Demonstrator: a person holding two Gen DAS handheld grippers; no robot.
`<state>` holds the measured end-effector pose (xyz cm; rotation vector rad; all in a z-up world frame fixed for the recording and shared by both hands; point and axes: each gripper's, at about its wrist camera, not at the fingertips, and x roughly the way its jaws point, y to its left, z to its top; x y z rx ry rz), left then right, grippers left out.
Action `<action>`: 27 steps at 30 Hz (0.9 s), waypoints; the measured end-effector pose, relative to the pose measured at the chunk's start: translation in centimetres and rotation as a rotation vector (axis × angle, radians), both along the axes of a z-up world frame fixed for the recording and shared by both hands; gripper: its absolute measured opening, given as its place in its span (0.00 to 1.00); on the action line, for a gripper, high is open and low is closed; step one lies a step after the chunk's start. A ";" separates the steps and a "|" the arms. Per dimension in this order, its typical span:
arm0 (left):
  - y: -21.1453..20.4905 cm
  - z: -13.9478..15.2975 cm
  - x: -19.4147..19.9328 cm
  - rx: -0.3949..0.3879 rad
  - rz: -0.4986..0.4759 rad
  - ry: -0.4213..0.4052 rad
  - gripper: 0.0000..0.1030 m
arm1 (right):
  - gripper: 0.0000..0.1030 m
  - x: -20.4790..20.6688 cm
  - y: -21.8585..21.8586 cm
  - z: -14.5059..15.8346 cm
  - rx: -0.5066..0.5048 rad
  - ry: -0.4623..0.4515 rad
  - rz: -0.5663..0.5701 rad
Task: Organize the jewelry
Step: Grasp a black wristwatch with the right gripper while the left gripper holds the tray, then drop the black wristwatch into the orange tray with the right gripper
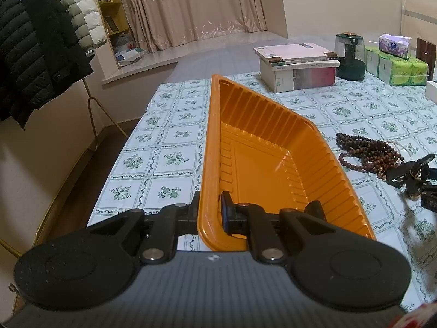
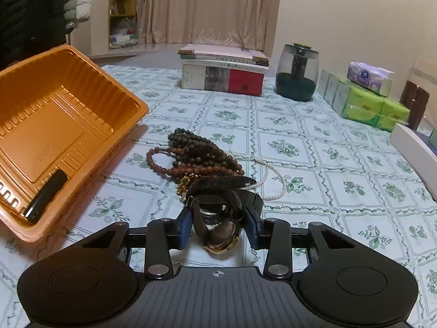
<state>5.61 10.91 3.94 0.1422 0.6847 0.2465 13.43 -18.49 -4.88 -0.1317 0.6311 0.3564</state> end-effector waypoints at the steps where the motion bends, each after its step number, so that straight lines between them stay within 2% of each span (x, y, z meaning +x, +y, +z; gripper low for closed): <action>1: 0.1 0.0 0.0 -0.002 0.000 0.000 0.12 | 0.38 -0.1 0.2 0.4 0.006 -0.006 0.012; 6: 0.1 -0.1 -0.1 -0.007 0.001 -0.001 0.12 | 0.38 -0.2 2.8 3.8 0.103 -0.027 0.139; 10: 0.3 -0.1 -0.1 -0.011 0.000 -0.002 0.12 | 0.39 -0.2 6.2 5.3 0.199 0.013 0.289; 15: 0.2 -0.2 -0.2 -0.014 -0.003 -0.004 0.12 | 0.39 -0.3 10.1 4.5 0.209 0.080 0.412; 22: 0.2 -0.3 -0.2 -0.018 -0.003 -0.008 0.12 | 0.43 -0.3 11.4 3.0 0.252 0.144 0.460; 24: 0.2 -0.3 -0.2 -0.021 -0.002 -0.008 0.12 | 0.60 -0.4 11.1 3.0 0.278 0.142 0.453; 26: 0.3 -0.3 -0.2 -0.028 -0.003 -0.006 0.12 | 0.69 -0.4 10.4 3.2 0.303 0.132 0.437; 27: 0.3 -0.4 -0.2 -0.025 -0.003 -0.005 0.12 | 0.69 -0.5 9.9 3.3 0.310 0.120 0.428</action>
